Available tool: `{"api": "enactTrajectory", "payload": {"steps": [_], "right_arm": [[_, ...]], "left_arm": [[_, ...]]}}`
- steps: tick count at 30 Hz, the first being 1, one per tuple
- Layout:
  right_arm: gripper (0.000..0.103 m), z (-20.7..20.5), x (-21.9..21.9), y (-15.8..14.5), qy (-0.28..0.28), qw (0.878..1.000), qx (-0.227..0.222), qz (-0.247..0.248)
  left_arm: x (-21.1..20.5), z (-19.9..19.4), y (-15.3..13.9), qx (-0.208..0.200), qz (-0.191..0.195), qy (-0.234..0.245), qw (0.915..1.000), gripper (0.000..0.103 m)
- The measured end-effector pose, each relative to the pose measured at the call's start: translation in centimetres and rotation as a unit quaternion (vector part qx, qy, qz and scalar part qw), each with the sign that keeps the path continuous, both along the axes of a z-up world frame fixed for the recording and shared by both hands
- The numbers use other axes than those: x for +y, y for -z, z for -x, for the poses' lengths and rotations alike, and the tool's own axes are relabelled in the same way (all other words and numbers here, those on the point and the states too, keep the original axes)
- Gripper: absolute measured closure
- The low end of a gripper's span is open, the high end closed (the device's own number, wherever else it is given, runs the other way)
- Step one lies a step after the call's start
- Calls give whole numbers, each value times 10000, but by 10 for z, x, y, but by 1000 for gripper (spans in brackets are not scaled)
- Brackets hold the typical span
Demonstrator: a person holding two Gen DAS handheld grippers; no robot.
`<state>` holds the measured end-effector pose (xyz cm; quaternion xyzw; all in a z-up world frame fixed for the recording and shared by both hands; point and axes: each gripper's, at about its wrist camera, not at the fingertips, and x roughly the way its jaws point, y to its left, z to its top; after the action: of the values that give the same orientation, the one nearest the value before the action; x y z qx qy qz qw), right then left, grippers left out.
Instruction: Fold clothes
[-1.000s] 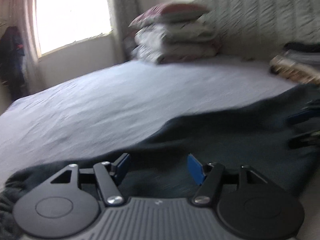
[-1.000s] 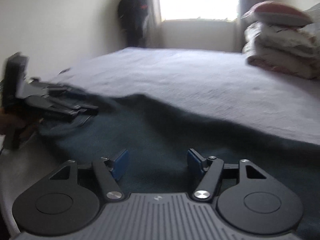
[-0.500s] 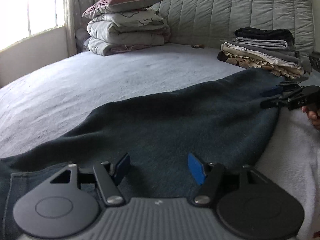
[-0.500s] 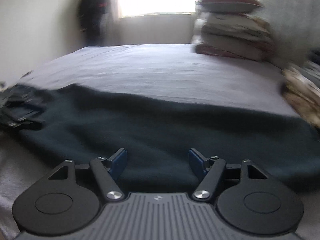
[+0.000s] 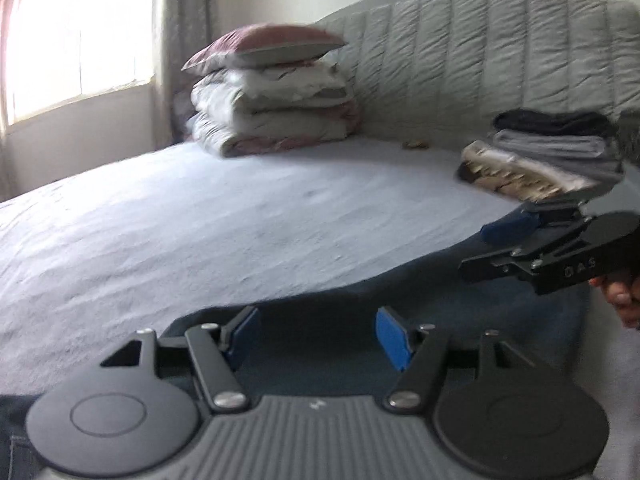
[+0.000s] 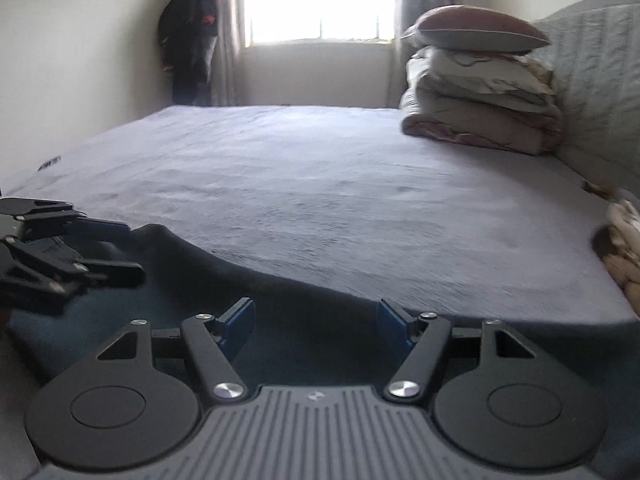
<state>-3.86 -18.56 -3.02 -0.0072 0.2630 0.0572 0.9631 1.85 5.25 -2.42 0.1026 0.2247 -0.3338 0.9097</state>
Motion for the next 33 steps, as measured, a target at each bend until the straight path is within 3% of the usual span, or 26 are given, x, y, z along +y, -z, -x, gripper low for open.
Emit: {"api": "enactTrajectory", "payload": {"steps": [5,9,13,16,19,26,33], "right_arm": [[34,-33,-3,20,163,9990,405,25],[34,-30,-33,22,339,9986,363,-167],[34,-15,-76,25,711,9972,221,77],[36,-3,-118,26,1024,9943,85,-290],[39,8,-145,25,1383,9902,15,-204],[36,45,-200,26,2764,9607,40,-262],[36,102,-230,10,3566,9254,6,-1283]], "left_arm": [[11,-29,20,845,46,-557,9949,36],[15,-27,22,813,50,-483,9955,36],[17,-27,23,829,94,-477,9954,36],[18,-25,23,793,77,-487,9956,36],[17,-24,24,748,40,-498,9959,36],[14,-21,23,647,-68,-549,9964,34],[18,-16,12,637,64,-669,9957,33]]}}
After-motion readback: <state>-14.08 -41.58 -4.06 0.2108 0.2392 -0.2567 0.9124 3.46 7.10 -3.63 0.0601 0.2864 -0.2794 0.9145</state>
